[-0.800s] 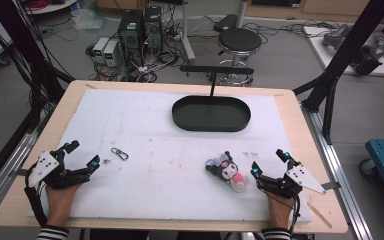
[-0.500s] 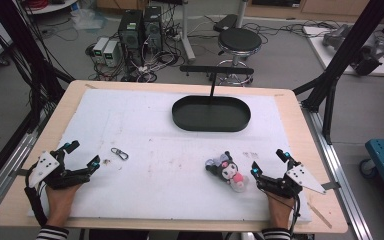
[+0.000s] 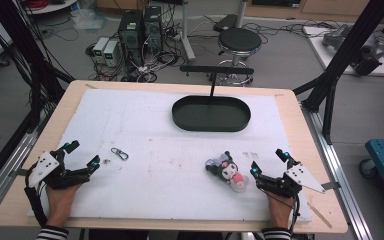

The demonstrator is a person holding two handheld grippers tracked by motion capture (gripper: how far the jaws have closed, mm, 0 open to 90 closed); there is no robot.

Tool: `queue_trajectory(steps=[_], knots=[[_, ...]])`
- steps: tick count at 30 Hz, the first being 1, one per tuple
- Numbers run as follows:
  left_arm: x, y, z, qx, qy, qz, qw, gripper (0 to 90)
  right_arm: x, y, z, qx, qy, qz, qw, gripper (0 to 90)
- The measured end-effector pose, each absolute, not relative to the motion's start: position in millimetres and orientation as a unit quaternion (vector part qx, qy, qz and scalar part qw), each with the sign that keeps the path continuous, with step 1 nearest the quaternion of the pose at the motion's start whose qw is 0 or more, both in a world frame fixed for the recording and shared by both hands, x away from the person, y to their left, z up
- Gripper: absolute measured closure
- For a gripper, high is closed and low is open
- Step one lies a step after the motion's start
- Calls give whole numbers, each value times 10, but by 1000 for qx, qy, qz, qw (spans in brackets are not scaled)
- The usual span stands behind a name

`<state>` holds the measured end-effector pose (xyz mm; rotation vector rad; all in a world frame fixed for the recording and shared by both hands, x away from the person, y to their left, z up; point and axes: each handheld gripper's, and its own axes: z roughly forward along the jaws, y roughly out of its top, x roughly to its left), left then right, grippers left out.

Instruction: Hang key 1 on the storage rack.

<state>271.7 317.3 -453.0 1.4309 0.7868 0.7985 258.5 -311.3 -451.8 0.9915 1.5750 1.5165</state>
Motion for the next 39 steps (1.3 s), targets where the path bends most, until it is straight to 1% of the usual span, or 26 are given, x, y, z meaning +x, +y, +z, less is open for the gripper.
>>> queue_trajectory(steps=[7,10,16,22,31,38,39], knots=[[2718,3175,-4531,620,343,345,615,81,2555,-3123,-4433,385,618,589,351,29],[2719,3173,-4531,620,343,346,616,81,2534,-3124,-4326,377,625,585,354,29],[2718,3173,-4531,620,342,346,615,80,2519,-3145,-4097,365,641,581,344,28],[2720,3176,-4531,619,344,344,617,81,2536,-3146,-3895,356,674,562,322,28],[2719,3179,-4531,620,343,344,616,80,2593,-3078,-3601,341,742,503,283,29],[2719,3178,-4532,619,343,345,617,81,2620,-3026,-3488,329,772,474,266,29],[2719,3178,-4531,619,343,345,616,80,2622,-3021,-3477,334,776,470,257,29]])
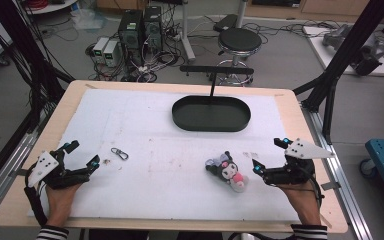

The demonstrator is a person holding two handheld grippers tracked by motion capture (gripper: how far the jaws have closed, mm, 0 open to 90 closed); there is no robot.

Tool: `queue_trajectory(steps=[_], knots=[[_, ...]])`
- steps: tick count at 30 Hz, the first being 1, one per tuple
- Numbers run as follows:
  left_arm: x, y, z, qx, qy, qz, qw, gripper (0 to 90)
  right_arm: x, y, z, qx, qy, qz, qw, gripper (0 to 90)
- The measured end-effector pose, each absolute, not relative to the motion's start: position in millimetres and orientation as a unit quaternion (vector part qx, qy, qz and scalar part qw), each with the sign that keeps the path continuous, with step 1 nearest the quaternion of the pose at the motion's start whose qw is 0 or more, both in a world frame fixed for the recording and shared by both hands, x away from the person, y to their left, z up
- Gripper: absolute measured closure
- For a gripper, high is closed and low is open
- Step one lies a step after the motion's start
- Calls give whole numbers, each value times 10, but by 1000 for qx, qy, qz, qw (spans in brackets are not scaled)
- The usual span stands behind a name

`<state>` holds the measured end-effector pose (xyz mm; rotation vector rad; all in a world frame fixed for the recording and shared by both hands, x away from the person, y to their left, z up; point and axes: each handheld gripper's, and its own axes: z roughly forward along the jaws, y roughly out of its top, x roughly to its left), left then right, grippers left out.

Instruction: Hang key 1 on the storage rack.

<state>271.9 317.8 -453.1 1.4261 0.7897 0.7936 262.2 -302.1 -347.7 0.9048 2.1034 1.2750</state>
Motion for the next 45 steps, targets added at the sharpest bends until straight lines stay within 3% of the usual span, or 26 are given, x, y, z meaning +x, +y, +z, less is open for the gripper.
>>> queue_trajectory(steps=[16,45], knots=[[2718,3177,-4531,619,343,345,616,80,2740,-2813,-3449,311,848,377,207,29],[2718,3173,-4532,619,343,346,617,80,2834,-2432,-3802,287,908,279,126,31]])
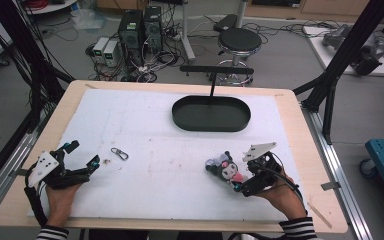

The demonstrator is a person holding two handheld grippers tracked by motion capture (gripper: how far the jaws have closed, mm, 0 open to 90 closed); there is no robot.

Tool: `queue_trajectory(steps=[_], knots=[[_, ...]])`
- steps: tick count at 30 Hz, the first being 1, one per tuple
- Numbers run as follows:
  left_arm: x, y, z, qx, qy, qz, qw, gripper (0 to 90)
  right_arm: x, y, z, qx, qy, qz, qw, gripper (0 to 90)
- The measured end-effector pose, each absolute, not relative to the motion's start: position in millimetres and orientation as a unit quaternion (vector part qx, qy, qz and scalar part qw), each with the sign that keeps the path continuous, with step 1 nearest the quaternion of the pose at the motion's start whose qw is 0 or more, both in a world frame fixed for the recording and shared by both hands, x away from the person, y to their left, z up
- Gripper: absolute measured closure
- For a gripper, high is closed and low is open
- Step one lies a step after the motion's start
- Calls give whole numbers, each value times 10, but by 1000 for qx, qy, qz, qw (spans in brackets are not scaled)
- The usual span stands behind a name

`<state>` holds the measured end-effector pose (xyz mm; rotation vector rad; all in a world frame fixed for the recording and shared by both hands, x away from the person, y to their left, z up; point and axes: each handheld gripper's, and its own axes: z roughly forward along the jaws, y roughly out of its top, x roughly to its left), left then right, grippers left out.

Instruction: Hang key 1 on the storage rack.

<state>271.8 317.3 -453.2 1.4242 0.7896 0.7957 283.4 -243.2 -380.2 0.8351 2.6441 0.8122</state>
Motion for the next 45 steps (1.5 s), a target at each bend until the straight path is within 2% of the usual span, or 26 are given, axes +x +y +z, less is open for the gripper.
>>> queue_trajectory(steps=[18,29,30,32,39,43,45], knots=[[2717,3173,-4531,620,342,346,615,81,2859,-2295,-3989,297,921,227,106,33],[2717,3173,-4531,620,342,346,615,81,2877,-2248,-4029,307,923,214,87,65],[2717,3173,-4531,620,342,346,615,81,2876,-2243,-4033,307,924,213,85,87],[2717,3173,-4531,620,342,346,616,81,2873,-2238,-4031,297,928,208,80,187],[2717,3173,-4531,620,342,346,616,81,2879,-2239,-4033,302,927,213,71,268],[2717,3173,-4531,620,342,346,616,81,2894,-2261,-4027,322,920,213,66,375],[2717,3171,-4531,620,342,346,616,81,2905,-2271,-4035,330,919,207,63,400]])
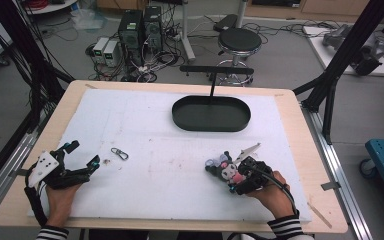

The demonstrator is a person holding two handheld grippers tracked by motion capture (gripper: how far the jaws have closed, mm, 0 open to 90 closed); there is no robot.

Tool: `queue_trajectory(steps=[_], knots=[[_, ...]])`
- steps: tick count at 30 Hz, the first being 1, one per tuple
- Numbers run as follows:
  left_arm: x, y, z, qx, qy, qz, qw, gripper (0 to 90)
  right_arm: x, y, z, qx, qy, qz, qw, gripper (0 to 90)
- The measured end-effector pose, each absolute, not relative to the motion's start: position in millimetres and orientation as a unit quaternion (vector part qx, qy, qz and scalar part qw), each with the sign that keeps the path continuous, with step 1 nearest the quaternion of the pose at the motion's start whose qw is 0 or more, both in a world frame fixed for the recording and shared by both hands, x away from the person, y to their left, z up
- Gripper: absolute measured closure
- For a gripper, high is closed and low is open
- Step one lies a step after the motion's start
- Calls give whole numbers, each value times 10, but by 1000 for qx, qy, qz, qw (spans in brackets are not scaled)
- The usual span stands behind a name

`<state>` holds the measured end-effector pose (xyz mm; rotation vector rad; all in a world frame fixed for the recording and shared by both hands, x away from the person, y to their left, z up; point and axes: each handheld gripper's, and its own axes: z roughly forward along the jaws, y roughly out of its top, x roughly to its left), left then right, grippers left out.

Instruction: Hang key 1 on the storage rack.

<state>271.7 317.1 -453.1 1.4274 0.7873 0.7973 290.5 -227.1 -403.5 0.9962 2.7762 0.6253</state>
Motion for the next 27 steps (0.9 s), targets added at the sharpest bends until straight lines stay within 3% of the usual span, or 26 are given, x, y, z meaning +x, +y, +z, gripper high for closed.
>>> queue_trajectory(steps=[4,13,27], knots=[[2718,3171,-4531,620,341,346,616,81,2919,-2259,-4052,339,918,197,57,421],[2718,3173,-4531,620,341,346,616,81,2929,-2223,-4019,343,921,177,57,558],[2717,3173,-4531,621,341,346,615,81,2921,-2270,-3932,314,920,227,61,565]])
